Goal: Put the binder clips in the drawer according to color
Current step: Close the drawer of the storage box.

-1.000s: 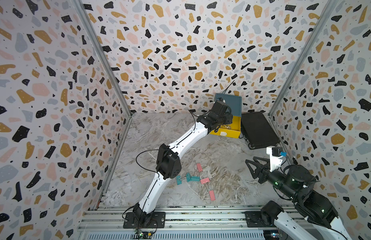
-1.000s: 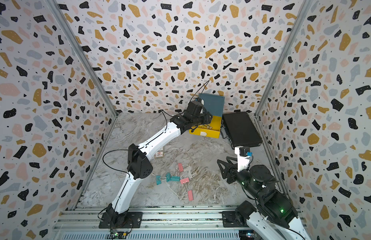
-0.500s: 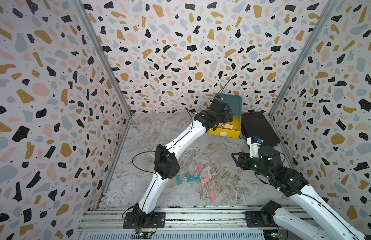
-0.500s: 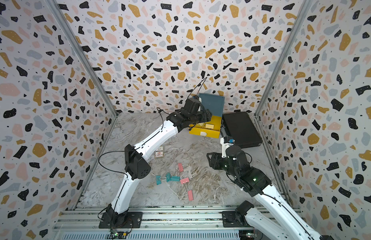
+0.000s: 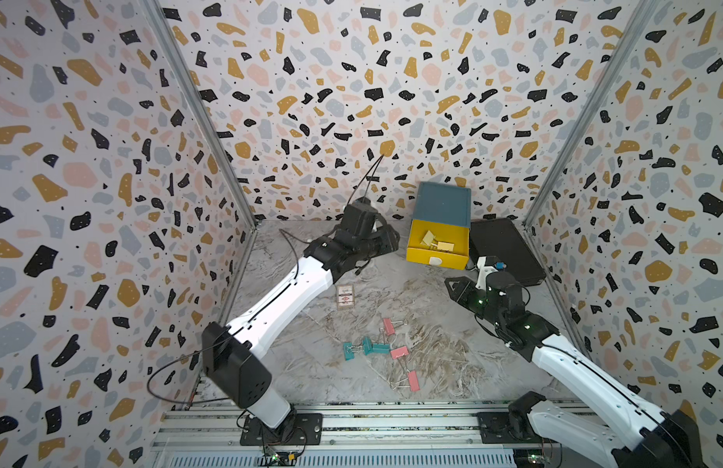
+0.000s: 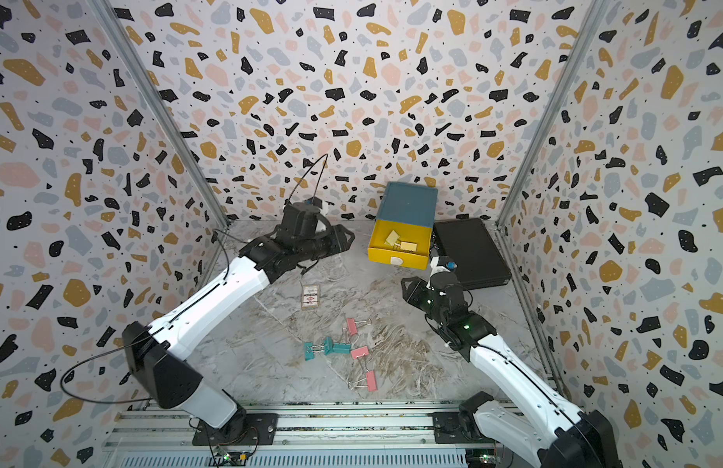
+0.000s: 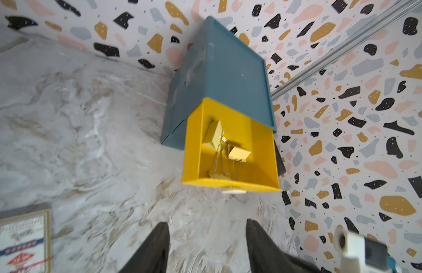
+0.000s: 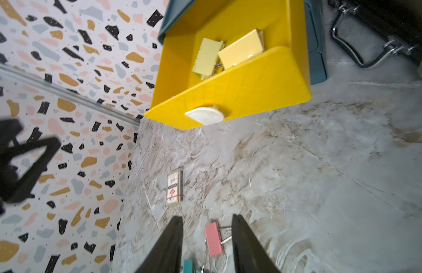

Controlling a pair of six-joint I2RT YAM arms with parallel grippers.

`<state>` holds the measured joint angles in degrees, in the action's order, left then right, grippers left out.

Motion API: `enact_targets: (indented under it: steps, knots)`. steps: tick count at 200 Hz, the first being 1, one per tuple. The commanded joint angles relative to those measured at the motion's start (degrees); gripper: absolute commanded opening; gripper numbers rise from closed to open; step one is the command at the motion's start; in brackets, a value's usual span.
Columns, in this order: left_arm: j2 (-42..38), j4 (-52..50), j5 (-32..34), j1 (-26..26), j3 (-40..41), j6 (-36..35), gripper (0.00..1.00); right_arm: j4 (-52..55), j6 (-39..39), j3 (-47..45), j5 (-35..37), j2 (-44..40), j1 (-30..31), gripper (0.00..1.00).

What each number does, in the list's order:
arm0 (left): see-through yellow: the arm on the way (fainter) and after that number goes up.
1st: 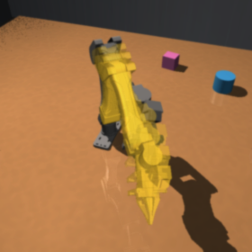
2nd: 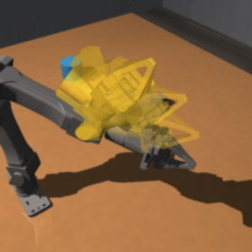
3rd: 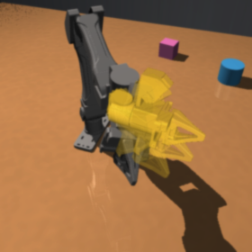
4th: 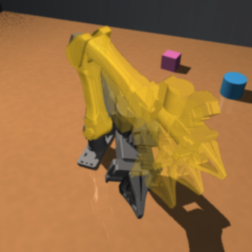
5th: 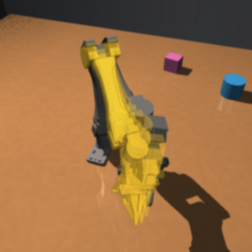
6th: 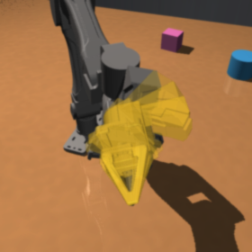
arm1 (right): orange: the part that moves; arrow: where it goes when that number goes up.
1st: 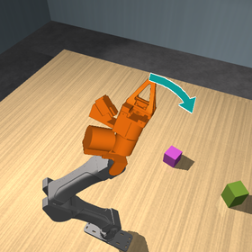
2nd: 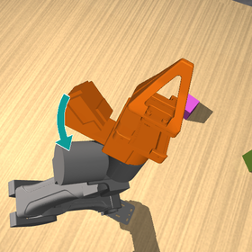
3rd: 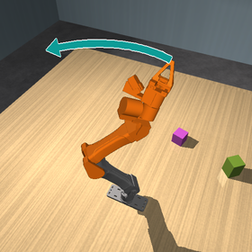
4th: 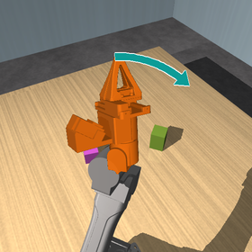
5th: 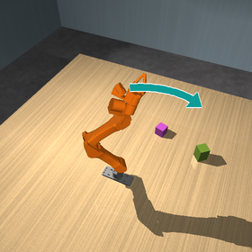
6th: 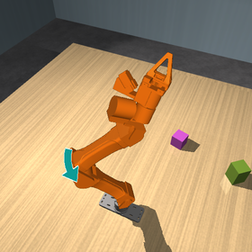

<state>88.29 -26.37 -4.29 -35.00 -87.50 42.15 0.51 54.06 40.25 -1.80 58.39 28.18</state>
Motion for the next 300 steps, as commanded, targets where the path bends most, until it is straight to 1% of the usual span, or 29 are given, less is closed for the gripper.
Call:
enact_targets:
  steps: [1, 20, 34, 47, 61, 91, 117, 156, 180, 212, 254, 300]
  knots:
    - [-6.5, 2.1, -5.4, 1.2, 9.9, 0.3, 0.56, -14.0, 3.9, -0.2, -1.2, 4.2, -1.0, 0.4]
    - [-13.9, 1.8, -7.4, 2.9, 18.7, -1.6, 0.56, -20.2, 6.5, -0.3, -0.7, 9.1, -1.0, 0.41]
    - [-18.4, -0.3, -8.7, 4.1, 23.2, -3.7, 0.56, -24.1, 9.3, -0.2, 0.0, 12.3, -1.0, 0.42]
    - [-21.8, -4.2, -8.8, 5.1, 25.8, -6.3, 0.55, -27.2, 11.0, 0.3, 0.8, 15.0, -1.0, 0.41]
    - [-25.2, -7.8, -8.4, 6.3, 28.1, -8.3, 0.56, -28.1, 12.1, 1.6, 1.9, 17.1, -1.0, 0.41]
    - [-30.6, -11.1, -8.6, 8.4, 32.0, -9.7, 0.54, -29.5, 14.4, 3.5, 5.3, 19.9, -1.0, 0.4]
    - [-32.5, -11.2, -8.7, 8.7, 33.2, -8.8, 0.54, -31.3, 16.1, 4.7, 7.7, 22.1, -0.9, 0.38]
    - [-33.2, -11.2, -8.6, 9.1, 33.1, -8.3, 0.53, -32.3, 17.5, 7.9, 9.8, 25.9, -1.0, 0.34]
    - [-34.3, -12.7, -8.7, 9.7, 33.1, -9.3, 0.53, -33.5, 17.4, 9.3, 12.2, 27.8, -1.2, 0.32]
    - [-35.5, -15.9, -10.1, 11.8, 32.8, -11.8, 0.52, -35.5, 18.1, 11.7, 12.9, 31.4, -2.3, 0.3]
    - [-38.7, -20.9, -12.2, 13.5, 33.4, -15.3, 0.6, -40.4, 20.9, 13.5, 13.3, 36.6, -4.1, 0.3]
    - [-42.9, -25.5, -12.2, 13.5, 33.4, -17.2, 0.62, -42.8, 21.7, 16.4, 14.2, 40.5, -4.7, 0.3]
